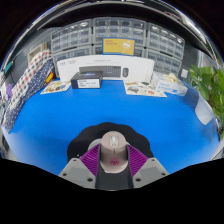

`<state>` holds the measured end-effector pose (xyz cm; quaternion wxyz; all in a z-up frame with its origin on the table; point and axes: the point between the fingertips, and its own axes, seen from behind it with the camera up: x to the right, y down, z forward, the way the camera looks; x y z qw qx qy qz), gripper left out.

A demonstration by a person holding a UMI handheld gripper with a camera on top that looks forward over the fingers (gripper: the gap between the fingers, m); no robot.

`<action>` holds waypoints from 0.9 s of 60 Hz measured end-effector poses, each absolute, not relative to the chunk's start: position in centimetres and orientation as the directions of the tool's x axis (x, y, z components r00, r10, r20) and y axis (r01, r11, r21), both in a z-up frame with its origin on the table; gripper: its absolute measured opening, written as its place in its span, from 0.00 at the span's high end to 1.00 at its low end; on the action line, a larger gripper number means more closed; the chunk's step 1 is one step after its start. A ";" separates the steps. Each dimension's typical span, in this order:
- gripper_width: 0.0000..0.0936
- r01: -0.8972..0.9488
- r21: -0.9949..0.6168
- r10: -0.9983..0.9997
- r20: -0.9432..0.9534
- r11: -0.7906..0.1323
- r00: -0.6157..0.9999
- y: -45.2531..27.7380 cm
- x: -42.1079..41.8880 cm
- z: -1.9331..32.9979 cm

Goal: Arrange mouse

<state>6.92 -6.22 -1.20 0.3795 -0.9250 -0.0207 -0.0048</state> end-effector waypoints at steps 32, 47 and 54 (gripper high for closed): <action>0.09 0.028 -0.775 0.019 0.020 -0.631 1.000 -4.4 3.4 9.9; 0.08 0.067 -0.857 0.045 0.052 -0.511 0.998 -4.9 -1.8 18.5; 0.08 0.063 -0.868 0.052 0.043 -0.493 0.998 -6.2 -3.9 20.0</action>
